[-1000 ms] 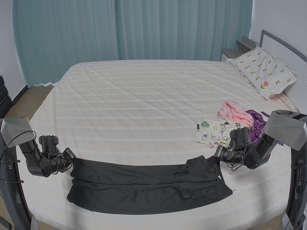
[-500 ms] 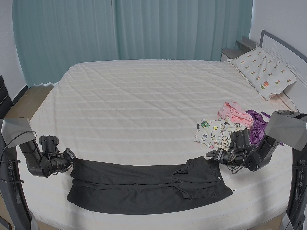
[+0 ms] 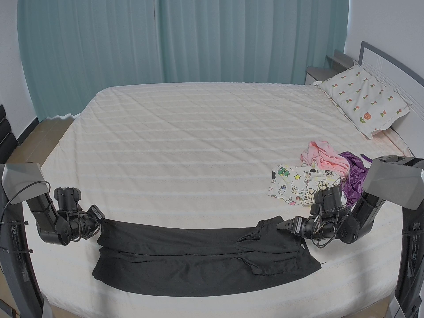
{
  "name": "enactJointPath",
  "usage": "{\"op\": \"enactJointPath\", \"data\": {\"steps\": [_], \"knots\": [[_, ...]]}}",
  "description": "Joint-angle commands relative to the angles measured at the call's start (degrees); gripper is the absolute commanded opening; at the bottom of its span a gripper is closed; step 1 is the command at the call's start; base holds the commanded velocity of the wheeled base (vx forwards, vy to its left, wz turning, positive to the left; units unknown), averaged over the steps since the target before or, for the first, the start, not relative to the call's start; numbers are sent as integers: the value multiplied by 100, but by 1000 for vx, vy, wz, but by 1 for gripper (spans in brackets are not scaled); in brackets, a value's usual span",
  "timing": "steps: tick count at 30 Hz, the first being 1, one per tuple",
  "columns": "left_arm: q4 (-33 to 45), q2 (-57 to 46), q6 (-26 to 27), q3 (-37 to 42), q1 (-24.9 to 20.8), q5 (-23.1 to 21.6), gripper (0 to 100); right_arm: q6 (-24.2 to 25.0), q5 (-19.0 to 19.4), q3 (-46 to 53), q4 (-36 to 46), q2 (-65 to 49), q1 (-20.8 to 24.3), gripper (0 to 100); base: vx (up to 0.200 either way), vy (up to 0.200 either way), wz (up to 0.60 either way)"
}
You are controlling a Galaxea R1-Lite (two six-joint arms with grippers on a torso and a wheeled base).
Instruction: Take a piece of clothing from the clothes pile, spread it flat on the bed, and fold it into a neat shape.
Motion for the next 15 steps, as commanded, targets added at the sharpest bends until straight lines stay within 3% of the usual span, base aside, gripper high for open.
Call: {"op": "enactJointPath", "data": {"steps": [1,3,4,15], "knots": [[-2,9,-5,0,3,0,0,-239,241,34,-16,59,3,100,0,0,0],[-2,9,-5,0,3,0,0,-274,276,16,-25,51,12,100,0,0,0],[-2,9,-5,0,3,0,0,-247,276,-2,-33,42,3,0,0,0,0],[-2,9,-14,-9,3,0,0,-195,267,16,-332,138,-111,0,0,0,0]]}}
